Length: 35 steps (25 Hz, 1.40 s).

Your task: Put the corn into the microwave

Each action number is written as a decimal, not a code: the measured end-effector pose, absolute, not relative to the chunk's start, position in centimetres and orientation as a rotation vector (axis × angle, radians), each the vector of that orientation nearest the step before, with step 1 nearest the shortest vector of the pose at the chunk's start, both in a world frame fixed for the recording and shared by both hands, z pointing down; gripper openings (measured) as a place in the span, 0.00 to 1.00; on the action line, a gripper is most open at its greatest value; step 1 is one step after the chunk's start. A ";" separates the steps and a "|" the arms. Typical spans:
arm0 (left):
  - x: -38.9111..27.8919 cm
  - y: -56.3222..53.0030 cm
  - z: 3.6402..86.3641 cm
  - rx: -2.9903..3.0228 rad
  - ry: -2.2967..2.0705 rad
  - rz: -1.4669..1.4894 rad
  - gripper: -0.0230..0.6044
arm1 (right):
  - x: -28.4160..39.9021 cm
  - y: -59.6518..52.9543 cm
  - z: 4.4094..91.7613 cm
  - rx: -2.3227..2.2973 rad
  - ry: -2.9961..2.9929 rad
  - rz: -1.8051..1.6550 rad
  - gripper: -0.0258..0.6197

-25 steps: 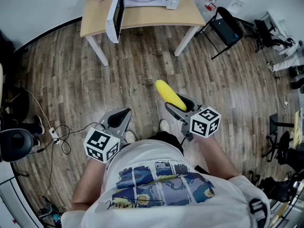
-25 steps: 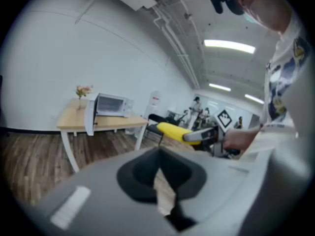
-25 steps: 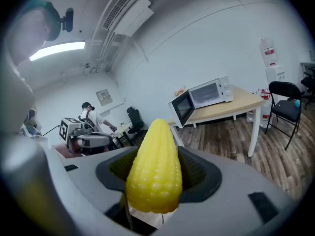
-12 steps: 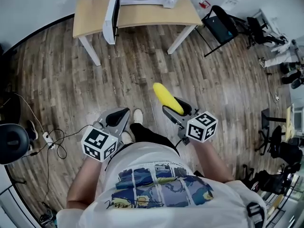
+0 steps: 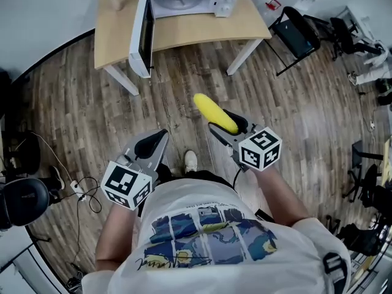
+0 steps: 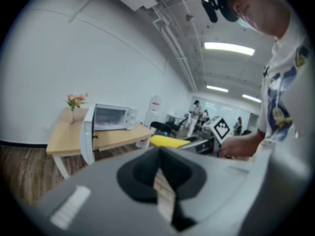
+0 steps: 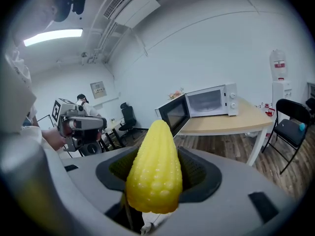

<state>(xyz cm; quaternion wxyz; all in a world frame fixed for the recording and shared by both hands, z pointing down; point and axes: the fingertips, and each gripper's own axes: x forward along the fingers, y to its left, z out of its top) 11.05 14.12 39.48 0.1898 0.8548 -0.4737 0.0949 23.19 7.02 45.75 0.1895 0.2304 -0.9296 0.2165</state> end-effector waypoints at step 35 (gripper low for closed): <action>-8.1 -9.2 37.5 2.484 -1.244 0.252 0.05 | 9.6 -28.7 51.1 1.109 -2.407 0.523 0.43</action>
